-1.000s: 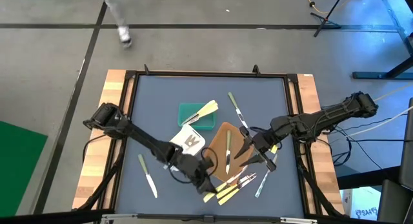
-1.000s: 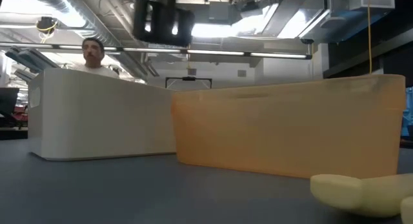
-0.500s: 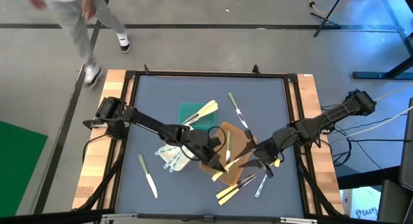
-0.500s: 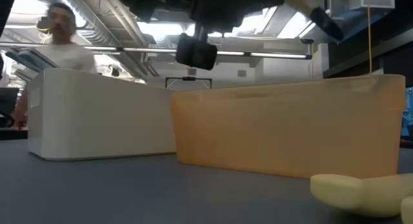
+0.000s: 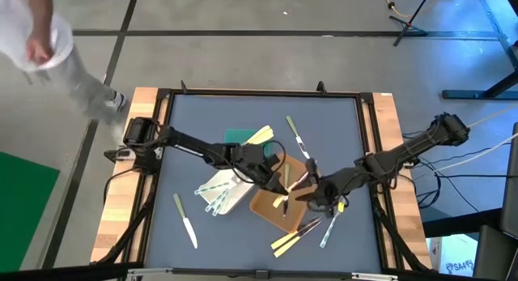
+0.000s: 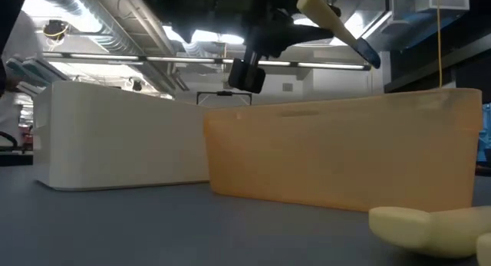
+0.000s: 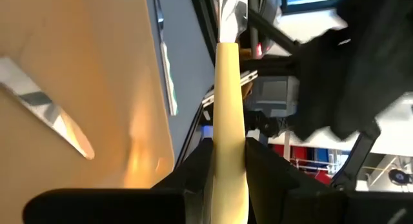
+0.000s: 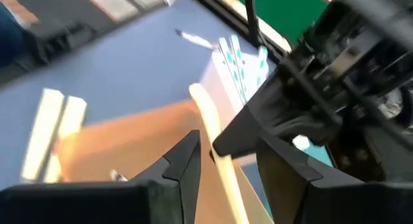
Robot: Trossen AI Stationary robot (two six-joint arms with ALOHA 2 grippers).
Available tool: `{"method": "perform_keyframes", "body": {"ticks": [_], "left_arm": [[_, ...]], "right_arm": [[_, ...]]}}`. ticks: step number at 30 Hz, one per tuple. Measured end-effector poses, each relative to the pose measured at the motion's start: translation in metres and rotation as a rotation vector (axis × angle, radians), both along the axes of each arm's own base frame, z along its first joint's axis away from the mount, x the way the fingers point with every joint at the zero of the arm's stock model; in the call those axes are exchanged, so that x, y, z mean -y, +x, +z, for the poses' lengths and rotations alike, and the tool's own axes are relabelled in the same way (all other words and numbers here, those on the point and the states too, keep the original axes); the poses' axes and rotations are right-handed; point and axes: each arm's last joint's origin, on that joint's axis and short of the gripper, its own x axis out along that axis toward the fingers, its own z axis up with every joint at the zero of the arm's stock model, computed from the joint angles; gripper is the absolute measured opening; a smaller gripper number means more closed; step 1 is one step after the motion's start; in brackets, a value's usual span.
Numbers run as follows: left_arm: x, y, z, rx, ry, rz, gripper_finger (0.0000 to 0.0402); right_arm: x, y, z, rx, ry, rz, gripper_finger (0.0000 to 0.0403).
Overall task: Sort silverware by color (type)
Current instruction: Put the yellow knife into the blue bin
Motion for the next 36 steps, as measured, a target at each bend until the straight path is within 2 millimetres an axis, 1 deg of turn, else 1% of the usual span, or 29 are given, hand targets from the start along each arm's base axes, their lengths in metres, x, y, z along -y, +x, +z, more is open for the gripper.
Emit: {"method": "perform_keyframes", "body": {"ticks": [5, 13, 19, 27, 31, 36], "left_arm": [[-0.005, 0.001, 0.002, 0.021, -0.002, 0.012, 0.0065], [-0.006, 0.001, 0.002, 0.026, -0.003, 0.010, 0.0065], [-0.005, 0.001, 0.002, 0.025, -0.009, -0.009, 0.0065], [-0.005, 0.001, 0.002, 0.026, -0.007, -0.009, 0.0065], [-0.005, 0.001, 0.002, 0.026, -0.007, -0.009, 0.0065], [-0.005, 0.001, 0.002, 0.027, -0.007, -0.009, 0.0065]], "right_arm": [[-0.001, 0.008, -0.013, -0.025, -0.119, -0.068, 0.0138], [-0.002, 0.015, -0.027, -0.071, -0.204, -0.095, 0.0138], [0.000, 0.015, -0.032, -0.088, -0.258, -0.153, 0.0138], [0.000, 0.015, -0.032, -0.085, -0.265, -0.167, 0.0137], [0.000, 0.015, -0.032, -0.085, -0.266, -0.167, 0.0117], [0.000, 0.015, -0.032, -0.090, -0.268, -0.165, 0.0066]]}}
